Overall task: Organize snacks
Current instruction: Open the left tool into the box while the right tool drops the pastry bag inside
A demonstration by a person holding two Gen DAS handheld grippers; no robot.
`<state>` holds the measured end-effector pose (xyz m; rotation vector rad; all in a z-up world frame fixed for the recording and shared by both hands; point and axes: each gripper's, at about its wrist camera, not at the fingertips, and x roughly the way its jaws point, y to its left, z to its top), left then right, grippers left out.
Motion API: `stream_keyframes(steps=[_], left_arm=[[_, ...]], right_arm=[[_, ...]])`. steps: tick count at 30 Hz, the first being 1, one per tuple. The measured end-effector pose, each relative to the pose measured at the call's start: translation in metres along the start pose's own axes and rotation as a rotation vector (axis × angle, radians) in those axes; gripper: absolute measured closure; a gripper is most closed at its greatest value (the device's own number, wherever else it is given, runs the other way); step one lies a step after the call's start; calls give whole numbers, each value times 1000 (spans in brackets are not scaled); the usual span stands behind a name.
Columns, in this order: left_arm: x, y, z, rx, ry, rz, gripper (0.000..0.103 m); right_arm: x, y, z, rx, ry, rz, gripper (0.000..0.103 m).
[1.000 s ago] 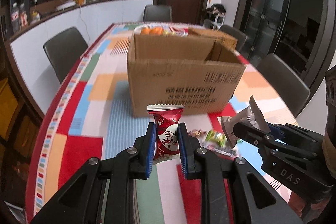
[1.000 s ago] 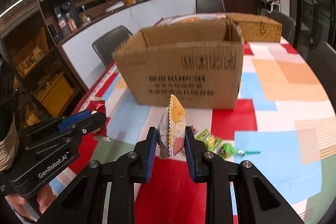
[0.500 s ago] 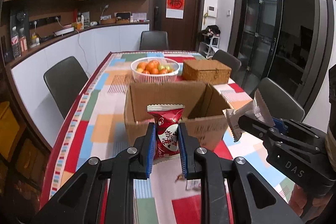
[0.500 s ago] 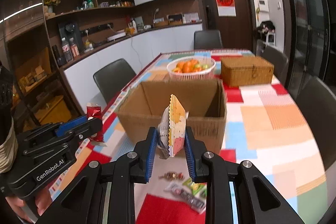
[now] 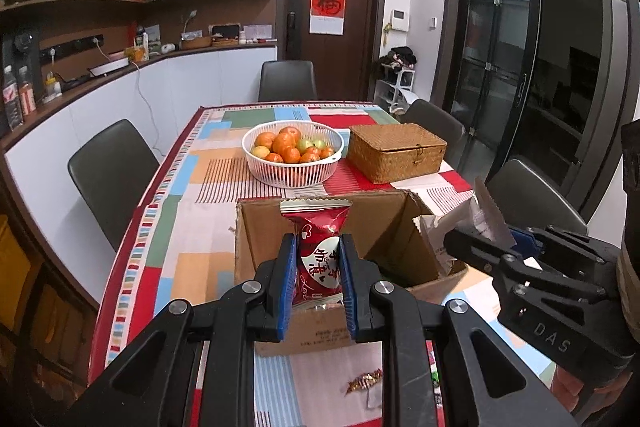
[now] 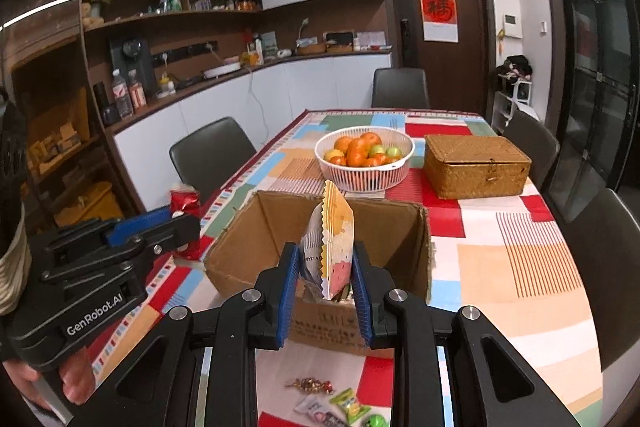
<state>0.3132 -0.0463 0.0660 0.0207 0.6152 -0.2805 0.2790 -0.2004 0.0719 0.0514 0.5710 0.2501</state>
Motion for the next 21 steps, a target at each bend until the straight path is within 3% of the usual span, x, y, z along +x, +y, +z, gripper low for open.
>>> stream_keyframes(steps=[9, 11, 12, 14, 21], left_arm=[[49, 9, 14, -8, 69, -11, 78], [54, 11, 16, -10, 70, 8, 59], [55, 13, 17, -13, 73, 22, 49], [52, 14, 14, -10, 65, 42, 48], [25, 0, -11, 53, 31, 75, 47]], right_arm=[[42, -10, 12, 0, 67, -27, 76], [49, -11, 15, 1, 74, -32, 75], [53, -12, 17, 2, 76, -34, 69], [61, -15, 18, 14, 98, -48, 52], [44, -17, 5, -5, 58, -91, 51]])
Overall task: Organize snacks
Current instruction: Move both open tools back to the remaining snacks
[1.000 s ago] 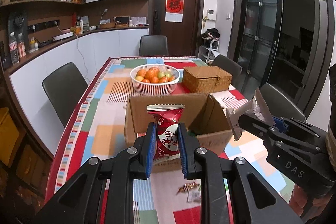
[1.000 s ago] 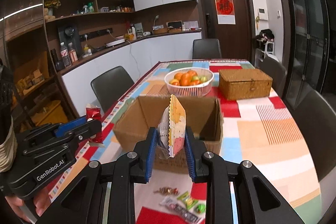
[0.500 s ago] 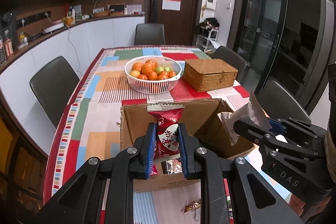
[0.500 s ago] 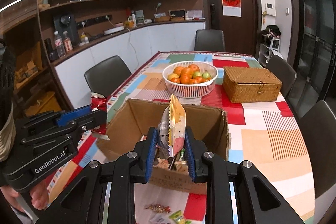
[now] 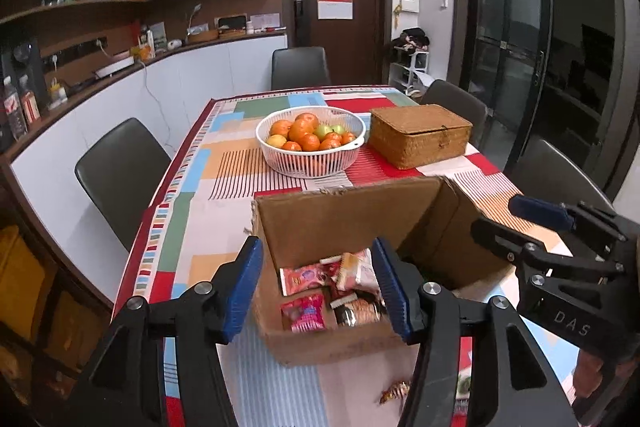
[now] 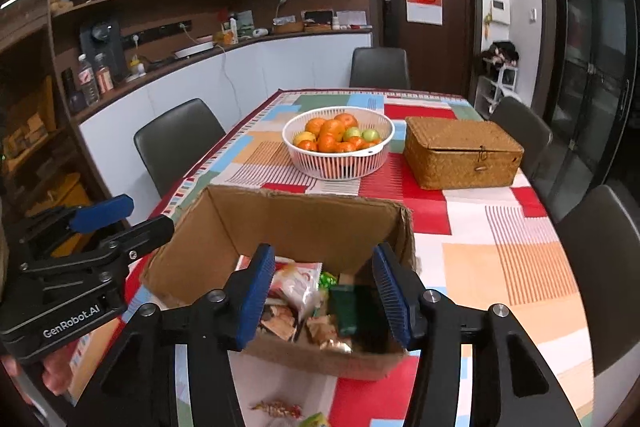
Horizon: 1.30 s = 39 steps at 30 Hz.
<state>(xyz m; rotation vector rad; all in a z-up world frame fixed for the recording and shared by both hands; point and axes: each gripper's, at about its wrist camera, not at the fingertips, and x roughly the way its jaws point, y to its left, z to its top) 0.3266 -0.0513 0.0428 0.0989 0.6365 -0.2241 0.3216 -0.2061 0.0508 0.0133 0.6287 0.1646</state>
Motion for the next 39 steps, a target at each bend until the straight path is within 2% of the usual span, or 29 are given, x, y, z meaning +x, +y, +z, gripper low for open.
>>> stream_keyframes(steps=[8, 15, 20, 29, 39], left_arm=[[-37, -19, -26, 34, -18, -40, 44], [-61, -37, -54, 62, -24, -44, 41], [-68, -50, -76, 83, 1, -61, 41], [-63, -63, -117, 95, 87, -78, 41], [-27, -67, -159, 99, 218, -72, 41]], right_arm=[[-44, 5, -26, -69, -50, -1, 51], [-66, 4, -56, -77, -23, 30, 51], [-75, 1, -79, -72, 7, 40, 51], [-72, -6, -126, -52, 107, 44, 51], [-45, -12, -171, -75, 249, 28, 51]])
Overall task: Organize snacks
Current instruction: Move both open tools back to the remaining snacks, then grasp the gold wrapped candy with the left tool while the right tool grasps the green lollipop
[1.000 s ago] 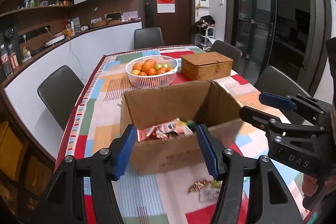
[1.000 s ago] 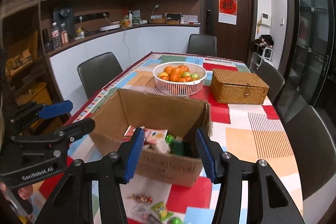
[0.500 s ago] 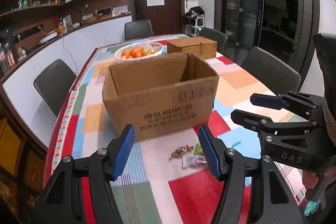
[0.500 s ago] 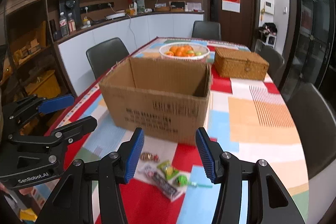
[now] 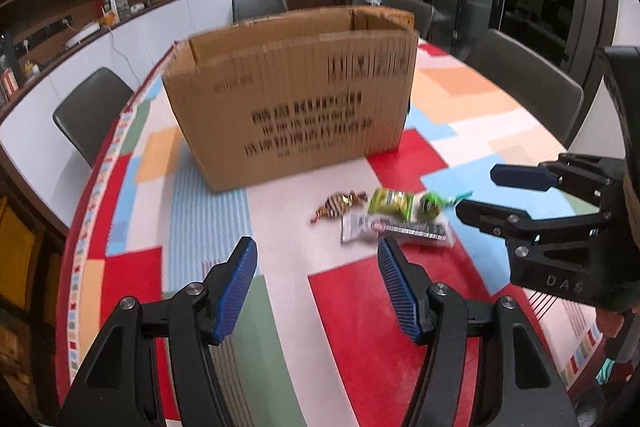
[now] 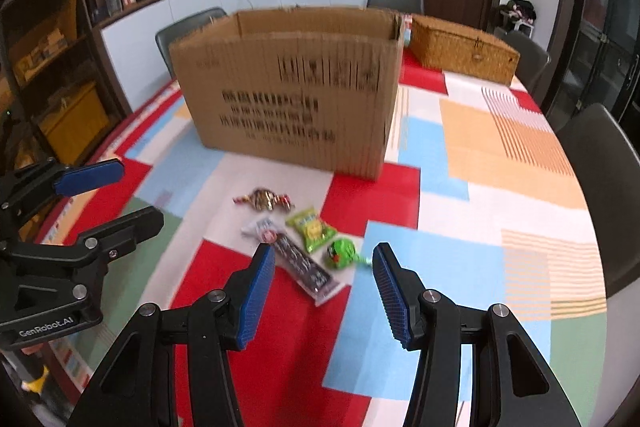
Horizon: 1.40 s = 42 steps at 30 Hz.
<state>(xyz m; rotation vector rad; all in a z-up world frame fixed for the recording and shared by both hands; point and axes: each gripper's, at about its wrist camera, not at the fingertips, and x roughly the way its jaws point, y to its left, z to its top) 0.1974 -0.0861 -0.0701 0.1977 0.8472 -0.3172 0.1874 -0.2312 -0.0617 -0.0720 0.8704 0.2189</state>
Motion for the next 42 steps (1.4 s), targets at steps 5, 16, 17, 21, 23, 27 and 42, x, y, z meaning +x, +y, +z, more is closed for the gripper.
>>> stream_keyframes(steps=[5, 16, 17, 21, 23, 27, 42], left_arm=[[21, 0, -3, 10, 38, -11, 41], [59, -1, 16, 46, 67, -19, 41], [61, -1, 18, 48, 69, -20, 41], [74, -2, 24, 56, 80, -29, 41], [82, -3, 28, 62, 88, -36, 41], [97, -4, 33, 73, 111, -40, 41], [126, -6, 40, 52, 165, -86, 74]], right_arm=[[15, -4, -4, -10, 41, -16, 51], [47, -16, 1, -24, 106, -17, 56], [50, -17, 1, -24, 111, -15, 56], [57, -17, 3, -36, 125, -8, 59], [61, -17, 4, -42, 132, -5, 61], [69, -22, 7, -37, 148, 4, 62], [86, -36, 9, 26, 159, 21, 75]])
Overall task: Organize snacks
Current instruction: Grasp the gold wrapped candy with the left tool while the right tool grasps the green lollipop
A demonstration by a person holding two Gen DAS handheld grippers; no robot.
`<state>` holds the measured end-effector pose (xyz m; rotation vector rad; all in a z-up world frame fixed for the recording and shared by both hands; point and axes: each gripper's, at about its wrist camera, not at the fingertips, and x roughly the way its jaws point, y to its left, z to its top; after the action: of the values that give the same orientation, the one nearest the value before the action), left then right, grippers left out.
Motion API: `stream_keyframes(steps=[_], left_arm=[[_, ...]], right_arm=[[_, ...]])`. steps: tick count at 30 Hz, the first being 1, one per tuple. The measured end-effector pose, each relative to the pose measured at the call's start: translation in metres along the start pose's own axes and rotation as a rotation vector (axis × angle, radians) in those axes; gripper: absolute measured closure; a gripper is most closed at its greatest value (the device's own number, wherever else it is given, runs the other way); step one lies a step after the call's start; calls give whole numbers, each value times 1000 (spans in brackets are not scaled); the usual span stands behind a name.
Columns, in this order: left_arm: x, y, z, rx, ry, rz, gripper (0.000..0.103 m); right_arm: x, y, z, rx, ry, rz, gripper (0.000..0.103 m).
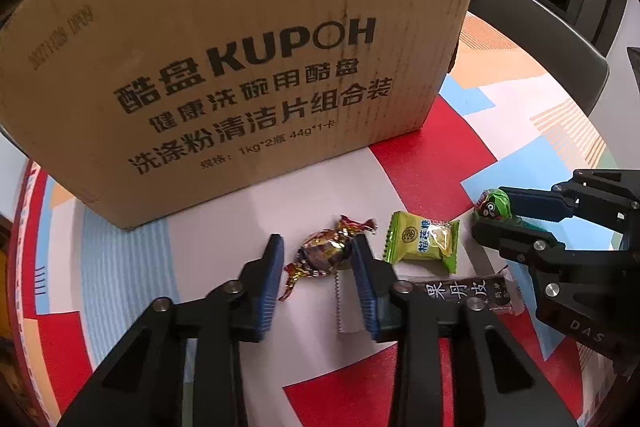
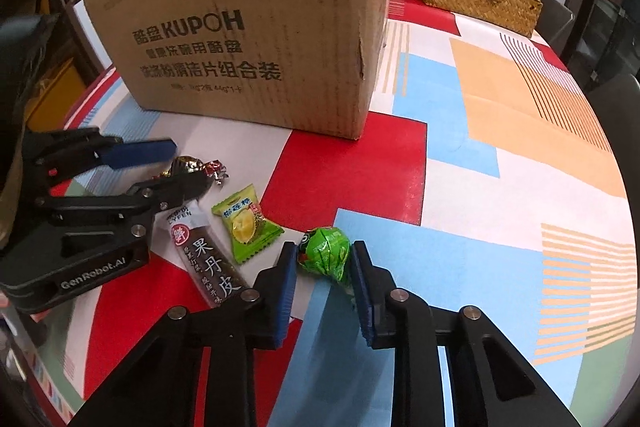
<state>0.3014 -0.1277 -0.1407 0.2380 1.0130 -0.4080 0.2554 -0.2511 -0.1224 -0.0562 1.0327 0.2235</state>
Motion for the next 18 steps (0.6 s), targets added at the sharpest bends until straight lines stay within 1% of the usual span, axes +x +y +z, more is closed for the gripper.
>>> stream_keyframes(steps=[4, 7, 18], left_arm=[[0, 0, 1, -4, -5, -6, 75], [-7, -2, 0, 0, -20, 4, 75], [-55, -8, -8, -35, -93, 12, 75]], right_arm=[[0, -1, 1, 8, -7, -4, 76], [-3, -1, 0, 14, -12, -2, 76], [-33, 7, 0, 1, -77, -7, 76]])
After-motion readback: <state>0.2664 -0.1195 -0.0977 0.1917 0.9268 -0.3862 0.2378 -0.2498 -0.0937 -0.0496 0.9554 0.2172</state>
